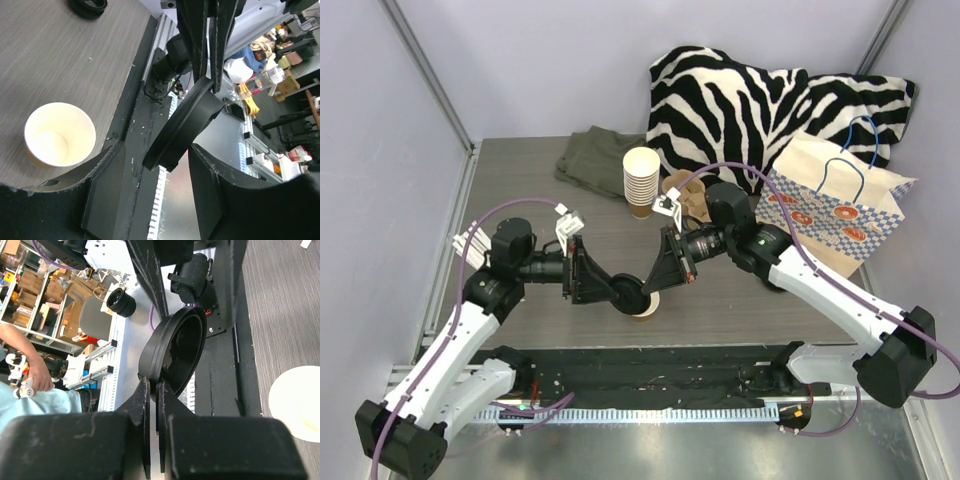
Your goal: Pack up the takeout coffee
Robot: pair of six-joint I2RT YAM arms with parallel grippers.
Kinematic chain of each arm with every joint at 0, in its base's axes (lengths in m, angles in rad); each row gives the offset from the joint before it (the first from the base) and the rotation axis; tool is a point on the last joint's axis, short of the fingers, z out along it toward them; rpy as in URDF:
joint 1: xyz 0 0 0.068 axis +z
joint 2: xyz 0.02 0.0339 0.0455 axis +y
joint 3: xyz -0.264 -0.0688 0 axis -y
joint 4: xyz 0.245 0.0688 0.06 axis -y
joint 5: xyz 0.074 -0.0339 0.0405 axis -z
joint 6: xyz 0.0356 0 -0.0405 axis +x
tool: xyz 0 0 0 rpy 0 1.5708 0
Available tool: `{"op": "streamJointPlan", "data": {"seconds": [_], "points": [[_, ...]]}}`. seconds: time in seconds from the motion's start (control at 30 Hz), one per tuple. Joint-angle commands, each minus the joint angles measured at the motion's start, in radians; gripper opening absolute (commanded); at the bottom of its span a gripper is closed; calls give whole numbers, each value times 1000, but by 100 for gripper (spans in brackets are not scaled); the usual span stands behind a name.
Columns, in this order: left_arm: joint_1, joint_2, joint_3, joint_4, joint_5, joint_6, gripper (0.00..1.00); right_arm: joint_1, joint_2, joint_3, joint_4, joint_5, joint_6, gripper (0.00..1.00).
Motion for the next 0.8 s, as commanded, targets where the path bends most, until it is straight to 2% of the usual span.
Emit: {"op": "streamJointPlan", "data": {"seconds": [0.0, 0.2, 0.27, 0.37, 0.4, 0.47, 0.53, 0.63, 0.67, 0.73, 0.77], "points": [[-26, -5, -56, 195, 5, -147, 56, -8, 25, 26, 45, -62, 34, 1], [-38, -4, -111, 383, -3, -264, 56, -8, 34, 0, 82, -83, 80, 1], [-44, 4, -117, 445, -6, -317, 53, -8, 36, -8, 88, -85, 85, 1], [-62, 11, -116, 455, -1, -339, 43, -10, 42, -3, 95, -77, 85, 1], [-66, 13, -117, 455, 0, -340, 36, -11, 46, 2, 94, -69, 82, 1], [-67, 8, -120, 455, 2, -345, 29, -25, 54, 3, 94, -60, 75, 2], [-69, 10, -130, 455, -6, -356, 20, -37, 62, 8, 91, -43, 71, 7], [-69, 16, -147, 453, -44, -388, 6, -82, 86, 38, 40, -7, 57, 29], [-67, 18, -156, 453, -55, -400, 2, -94, 93, 82, -39, 15, -2, 40], [-67, 28, -162, 422, -117, -411, 0, -123, 93, 139, -148, 183, -84, 50], [-66, 33, -168, 408, -137, -411, 0, -129, 90, 185, -230, 232, -169, 51]]}}
